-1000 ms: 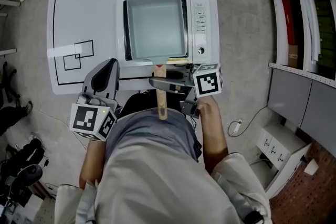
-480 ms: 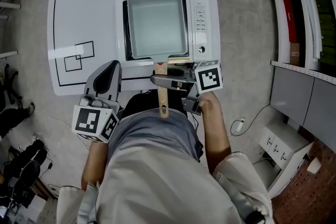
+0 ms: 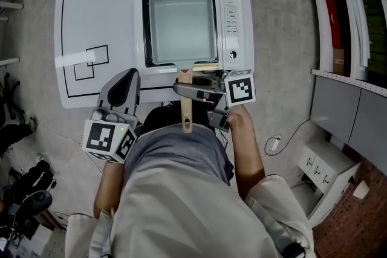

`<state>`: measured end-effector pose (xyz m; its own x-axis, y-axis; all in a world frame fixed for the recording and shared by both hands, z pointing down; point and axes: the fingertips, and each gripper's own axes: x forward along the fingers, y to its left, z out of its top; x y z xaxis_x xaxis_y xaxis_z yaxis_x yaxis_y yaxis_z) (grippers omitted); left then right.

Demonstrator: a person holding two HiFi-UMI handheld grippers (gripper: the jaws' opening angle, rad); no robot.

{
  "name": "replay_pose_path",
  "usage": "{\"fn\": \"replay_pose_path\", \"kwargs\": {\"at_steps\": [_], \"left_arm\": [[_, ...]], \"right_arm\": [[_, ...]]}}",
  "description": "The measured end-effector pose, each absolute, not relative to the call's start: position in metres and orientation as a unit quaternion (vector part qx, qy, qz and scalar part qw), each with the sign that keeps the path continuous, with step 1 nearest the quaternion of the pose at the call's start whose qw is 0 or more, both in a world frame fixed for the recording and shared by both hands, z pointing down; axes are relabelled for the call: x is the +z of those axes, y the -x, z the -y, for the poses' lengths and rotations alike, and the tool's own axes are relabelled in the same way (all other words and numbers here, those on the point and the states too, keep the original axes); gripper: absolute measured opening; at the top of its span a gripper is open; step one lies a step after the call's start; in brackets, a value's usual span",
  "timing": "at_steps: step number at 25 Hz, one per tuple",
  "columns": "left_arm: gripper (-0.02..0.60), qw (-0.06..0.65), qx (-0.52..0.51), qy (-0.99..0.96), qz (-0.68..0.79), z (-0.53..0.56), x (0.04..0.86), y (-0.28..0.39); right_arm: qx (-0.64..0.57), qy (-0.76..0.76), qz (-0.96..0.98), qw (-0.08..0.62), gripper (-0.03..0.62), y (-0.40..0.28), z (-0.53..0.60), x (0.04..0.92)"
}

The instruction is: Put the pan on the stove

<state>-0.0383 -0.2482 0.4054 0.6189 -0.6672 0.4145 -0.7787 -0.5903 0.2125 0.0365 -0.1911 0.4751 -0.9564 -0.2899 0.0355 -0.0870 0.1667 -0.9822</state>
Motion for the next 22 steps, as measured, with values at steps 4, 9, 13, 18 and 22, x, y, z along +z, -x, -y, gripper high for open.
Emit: {"fn": "replay_pose_path", "kwargs": {"at_steps": [4, 9, 13, 18, 22], "left_arm": [[0.006, 0.193, 0.147, -0.879, 0.411, 0.2469, 0.4061, 0.0400], [0.008, 0.192, 0.142, -0.882, 0.407, 0.2440, 0.4051, 0.0392], [0.006, 0.192, 0.140, -0.884, 0.403, 0.2405, 0.4030, 0.0397], [0.006, 0.192, 0.136, -0.885, 0.401, 0.2395, 0.4013, 0.0427], [0.006, 0.193, 0.132, -0.885, 0.402, 0.2379, 0.4004, 0.0466]], "right_arm": [[-0.641, 0.128, -0.750, 0.099, 0.193, -0.0350, 0.1948, 0.4717], [-0.637, 0.135, -0.753, 0.092, 0.197, -0.0358, 0.1962, 0.4715], [-0.637, 0.132, -0.755, 0.086, 0.223, -0.0351, 0.1932, 0.4693], [-0.638, 0.139, -0.753, 0.075, 0.238, -0.0360, 0.1927, 0.4704], [-0.638, 0.142, -0.752, 0.082, 0.239, -0.0360, 0.1928, 0.4687]]}}
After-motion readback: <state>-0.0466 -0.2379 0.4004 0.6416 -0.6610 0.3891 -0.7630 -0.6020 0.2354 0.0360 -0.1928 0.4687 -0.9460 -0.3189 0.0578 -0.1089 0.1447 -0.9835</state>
